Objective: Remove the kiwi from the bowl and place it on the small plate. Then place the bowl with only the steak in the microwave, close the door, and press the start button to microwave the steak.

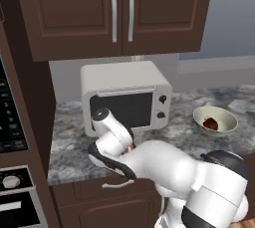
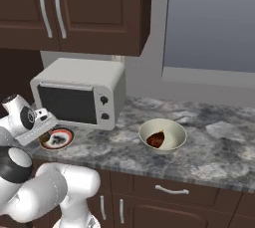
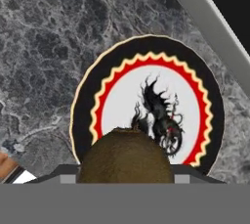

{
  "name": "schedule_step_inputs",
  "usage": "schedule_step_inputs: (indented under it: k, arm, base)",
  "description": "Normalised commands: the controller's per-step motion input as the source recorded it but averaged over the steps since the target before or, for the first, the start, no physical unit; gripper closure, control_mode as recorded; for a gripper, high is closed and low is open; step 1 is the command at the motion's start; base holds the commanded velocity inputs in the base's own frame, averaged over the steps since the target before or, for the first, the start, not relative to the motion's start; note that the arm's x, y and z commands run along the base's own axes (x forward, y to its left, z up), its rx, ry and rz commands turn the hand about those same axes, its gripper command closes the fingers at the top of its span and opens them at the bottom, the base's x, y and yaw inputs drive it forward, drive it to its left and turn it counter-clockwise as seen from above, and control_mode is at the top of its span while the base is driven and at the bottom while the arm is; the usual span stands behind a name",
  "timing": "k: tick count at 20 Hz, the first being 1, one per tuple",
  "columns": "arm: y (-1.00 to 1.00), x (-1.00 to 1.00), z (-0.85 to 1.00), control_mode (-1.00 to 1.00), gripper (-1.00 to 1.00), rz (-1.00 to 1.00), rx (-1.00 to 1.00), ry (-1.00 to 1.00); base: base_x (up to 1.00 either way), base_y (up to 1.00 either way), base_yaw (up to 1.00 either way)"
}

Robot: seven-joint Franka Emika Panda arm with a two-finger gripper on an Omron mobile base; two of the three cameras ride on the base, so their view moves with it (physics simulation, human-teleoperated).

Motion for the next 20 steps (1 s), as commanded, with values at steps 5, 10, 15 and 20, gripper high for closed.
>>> schedule_step_inputs:
  k: [5, 10, 15, 20]
  arm:
    - [-0.35, 0.09, -0.24, -1.0, 1.0, 0.13, 0.11, 0.0]
    - [-0.43, 0.0, -0.4, -1.0, 1.0, 0.13, 0.11, -0.02]
    - [-0.15, 0.13, -0.31, -1.0, 1.0, 0.09, 0.08, 0.0]
    - [0.19, 0.14, -0.11, -1.0, -1.0, 0.0, 0.02, 0.0]
  base:
    - [0.0, 0.0, 0.0]
    - [0.0, 0.0, 0.0]
    - [0.0, 0.0, 0.0]
    - [0.0, 0.0, 0.0]
